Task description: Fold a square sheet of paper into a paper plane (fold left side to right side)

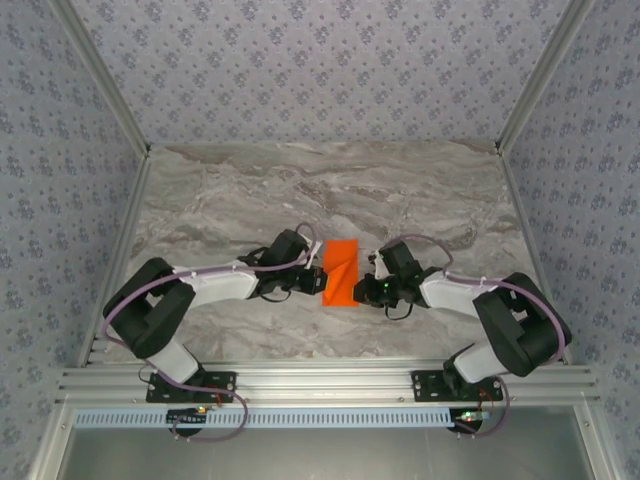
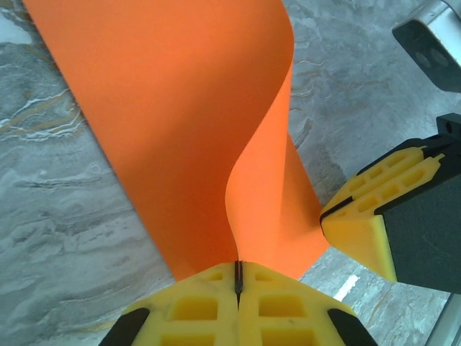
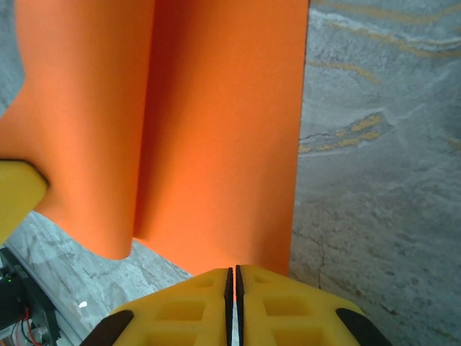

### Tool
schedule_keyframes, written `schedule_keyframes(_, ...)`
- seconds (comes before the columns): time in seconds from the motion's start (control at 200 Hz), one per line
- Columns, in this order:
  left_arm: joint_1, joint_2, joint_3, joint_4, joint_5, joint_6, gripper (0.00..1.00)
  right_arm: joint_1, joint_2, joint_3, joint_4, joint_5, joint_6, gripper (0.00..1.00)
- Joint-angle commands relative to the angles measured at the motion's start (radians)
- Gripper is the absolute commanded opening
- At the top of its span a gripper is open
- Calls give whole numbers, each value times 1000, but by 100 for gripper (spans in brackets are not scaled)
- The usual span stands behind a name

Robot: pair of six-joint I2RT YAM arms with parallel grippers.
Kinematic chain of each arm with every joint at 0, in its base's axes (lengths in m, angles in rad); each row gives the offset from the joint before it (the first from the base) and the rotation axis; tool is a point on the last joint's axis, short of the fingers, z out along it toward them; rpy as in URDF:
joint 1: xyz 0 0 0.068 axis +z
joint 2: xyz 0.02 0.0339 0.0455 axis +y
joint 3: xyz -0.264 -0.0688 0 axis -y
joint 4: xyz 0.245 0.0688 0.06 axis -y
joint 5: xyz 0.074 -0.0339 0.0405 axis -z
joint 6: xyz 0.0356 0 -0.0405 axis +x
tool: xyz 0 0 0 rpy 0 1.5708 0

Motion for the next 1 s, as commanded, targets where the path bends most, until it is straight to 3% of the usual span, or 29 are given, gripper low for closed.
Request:
schedule_keyframes(0.0, 13, 26, 52, -49, 31, 50, 1, 12, 24, 29, -67, 51, -17, 14)
schedule_keyframes(0.994, 58, 187, 179, -122, 84, 161, 2, 44, 76, 61, -199, 108, -72, 13)
